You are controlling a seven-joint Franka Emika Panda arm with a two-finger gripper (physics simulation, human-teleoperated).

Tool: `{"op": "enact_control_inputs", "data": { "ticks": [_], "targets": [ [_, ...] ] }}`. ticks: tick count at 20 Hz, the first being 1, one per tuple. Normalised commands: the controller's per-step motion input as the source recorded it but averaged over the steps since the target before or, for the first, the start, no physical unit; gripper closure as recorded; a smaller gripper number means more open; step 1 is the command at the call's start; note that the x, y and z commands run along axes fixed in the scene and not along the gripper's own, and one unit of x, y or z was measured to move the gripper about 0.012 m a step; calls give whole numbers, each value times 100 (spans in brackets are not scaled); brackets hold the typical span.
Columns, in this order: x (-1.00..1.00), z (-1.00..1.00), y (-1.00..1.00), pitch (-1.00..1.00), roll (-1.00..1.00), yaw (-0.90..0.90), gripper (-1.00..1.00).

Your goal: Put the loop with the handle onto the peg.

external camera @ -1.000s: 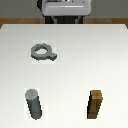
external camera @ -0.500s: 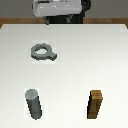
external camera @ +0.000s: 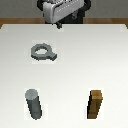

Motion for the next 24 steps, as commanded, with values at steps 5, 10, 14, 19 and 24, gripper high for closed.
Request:
{"op": "enact_control_inputs", "data": {
  "ticks": [5,10,14,19,24],
  "targets": [
    [0,0,-60,0,0,0,-100],
    [0,0,-40,0,0,0,-100],
    [0,-100,0,0,0,0,-100],
    [20,-40,0,0,0,0,-100],
    [0,-80,0,0,0,0,-100]
  ]
}}
